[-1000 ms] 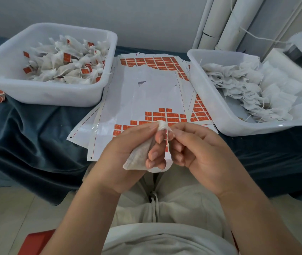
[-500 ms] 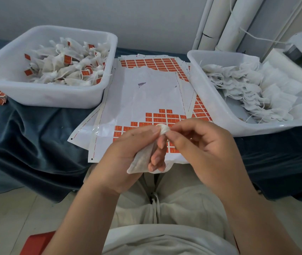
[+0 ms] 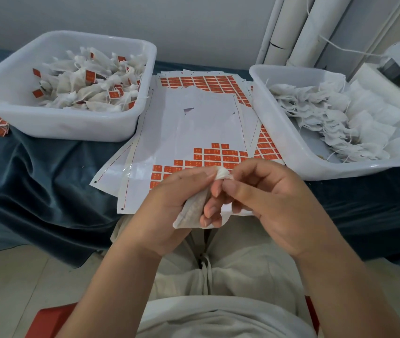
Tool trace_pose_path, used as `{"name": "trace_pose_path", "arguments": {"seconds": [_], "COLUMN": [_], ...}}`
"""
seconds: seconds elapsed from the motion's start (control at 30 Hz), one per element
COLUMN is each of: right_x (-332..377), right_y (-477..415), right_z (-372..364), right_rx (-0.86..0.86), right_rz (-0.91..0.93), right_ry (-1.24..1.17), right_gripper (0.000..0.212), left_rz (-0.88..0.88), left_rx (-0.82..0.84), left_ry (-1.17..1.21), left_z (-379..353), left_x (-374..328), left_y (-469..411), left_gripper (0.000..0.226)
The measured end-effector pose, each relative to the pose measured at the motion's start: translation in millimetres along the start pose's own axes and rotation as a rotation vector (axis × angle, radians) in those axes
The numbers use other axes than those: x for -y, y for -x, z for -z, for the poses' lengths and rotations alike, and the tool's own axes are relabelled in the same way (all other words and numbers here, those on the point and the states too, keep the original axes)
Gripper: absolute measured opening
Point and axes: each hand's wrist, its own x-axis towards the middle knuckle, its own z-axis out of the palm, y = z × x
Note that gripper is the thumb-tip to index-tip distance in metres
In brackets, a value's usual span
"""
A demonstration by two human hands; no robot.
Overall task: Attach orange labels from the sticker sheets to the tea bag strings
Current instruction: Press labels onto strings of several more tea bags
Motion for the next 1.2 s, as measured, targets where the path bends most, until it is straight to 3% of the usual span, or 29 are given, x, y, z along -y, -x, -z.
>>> {"name": "trace_pose_path", "arguments": {"seconds": [0.1,0.2,0.3,0.37,0.5,0.53,0.73,0.8,0.87,0.9,1.0,1.2], "right_x": [0.2,-0.3,-4.2,-7.9,-5.5,-4.5,-4.0,-2.7,-0.9,0.5,1.8,-13.7], "right_y": [0.3,1.2,0.9,0.3,-1.9,-1.9,0.5,2.8,4.5,4.3,1.5,1.2], "right_z": [-1.4,-1.5,-1.3,-0.4,-2.2,-1.0,4.8,8.1,13.7,15.4,15.9,-7.7], "right_rx": [-0.150,-0.132,-0.141,-0.116,0.086,0.102,-0.104,-0.090,-0.002,0.035,-0.023,-0.134], "right_rz": [0.039,0.053,0.133,0.151,-0.093,-0.119,0.061,0.120,0.071,0.014,-0.060,0.175], "right_ry": [0.015,0.070,0.324,0.390,-0.134,-0.159,0.463,0.671,0.642,0.514,0.204,0.554], "right_gripper": [0.010,0.006,0.008,0.015,0.023,0.023,0.016,0.016,0.018,0.019,0.021,0.022], "left_rz": [0.013,0.016,0.021,0.009,0.040,0.038,-0.040,-0.035,-0.030,-0.030,-0.033,-0.009], "left_rx": [-0.014,-0.059,-0.171,-0.145,-0.057,-0.053,-0.083,-0.109,-0.171,-0.190,-0.168,-0.119], "left_ry": [0.007,0.003,-0.025,0.001,0.065,0.061,0.000,-0.022,0.011,0.042,0.069,-0.040], "left_z": [3.1,3.5,2.8,0.5,-4.4,-4.5,8.3,11.1,15.6,18.5,24.5,14.2], "left_x": [0.0,1.2,3.1,2.2,-0.5,-0.9,-2.0,-2.1,-4.3,-6.7,-14.0,-6.6], "left_y": [-0.8,-1.9,-4.2,-4.5,-2.7,-2.4,-1.1,-1.7,-1.8,-1.0,2.9,0.2], "left_gripper": [0.033,0.038,0.037,0.036,0.040,0.040,0.036,0.034,0.033,0.034,0.035,0.038]}}
